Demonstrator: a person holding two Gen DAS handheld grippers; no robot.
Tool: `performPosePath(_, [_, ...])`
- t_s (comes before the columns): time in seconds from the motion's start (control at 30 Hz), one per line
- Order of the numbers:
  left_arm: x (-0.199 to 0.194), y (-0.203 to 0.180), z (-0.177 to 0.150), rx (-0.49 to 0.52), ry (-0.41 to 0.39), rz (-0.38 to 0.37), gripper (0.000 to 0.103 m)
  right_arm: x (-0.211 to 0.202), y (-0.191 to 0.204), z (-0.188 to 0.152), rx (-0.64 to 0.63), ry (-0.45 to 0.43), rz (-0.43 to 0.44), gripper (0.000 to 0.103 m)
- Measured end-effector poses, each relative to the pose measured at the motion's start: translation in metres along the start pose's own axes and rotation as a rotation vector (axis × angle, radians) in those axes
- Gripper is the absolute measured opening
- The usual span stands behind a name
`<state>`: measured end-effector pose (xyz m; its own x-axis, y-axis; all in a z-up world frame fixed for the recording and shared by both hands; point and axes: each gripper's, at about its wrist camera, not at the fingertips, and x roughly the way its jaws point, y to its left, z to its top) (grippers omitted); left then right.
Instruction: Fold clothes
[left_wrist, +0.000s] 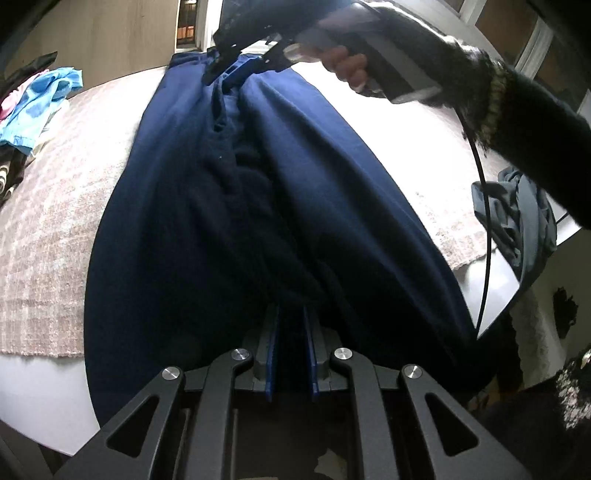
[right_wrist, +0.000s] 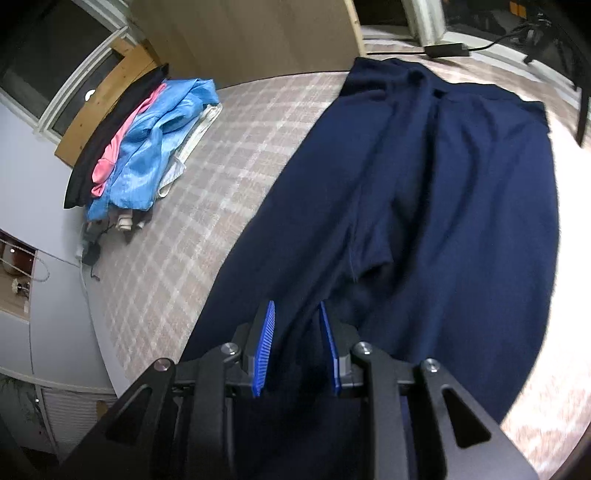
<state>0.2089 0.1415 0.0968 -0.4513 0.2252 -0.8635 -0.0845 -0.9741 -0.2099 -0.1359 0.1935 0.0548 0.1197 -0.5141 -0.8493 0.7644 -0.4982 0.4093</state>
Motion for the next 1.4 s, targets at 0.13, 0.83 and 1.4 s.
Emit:
performPosePath(0.13, [0.001, 0.002, 0.000, -0.011, -0.004, 0.003, 0.012, 0.007, 0.002, -0.001, -0.051, 0.027, -0.038, 0.008])
performPosePath(0.83, [-0.006, -0.002, -0.003, -0.064, 0.001, 0.044, 0.010, -0.029, 0.040, -0.036, -0.088, -0.061, -0.247, 0.030])
performPosePath(1.4, [0.001, -0.002, -0.007, -0.009, -0.005, 0.112, 0.019, -0.004, 0.011, -0.020, 0.001, -0.016, -0.078, 0.030])
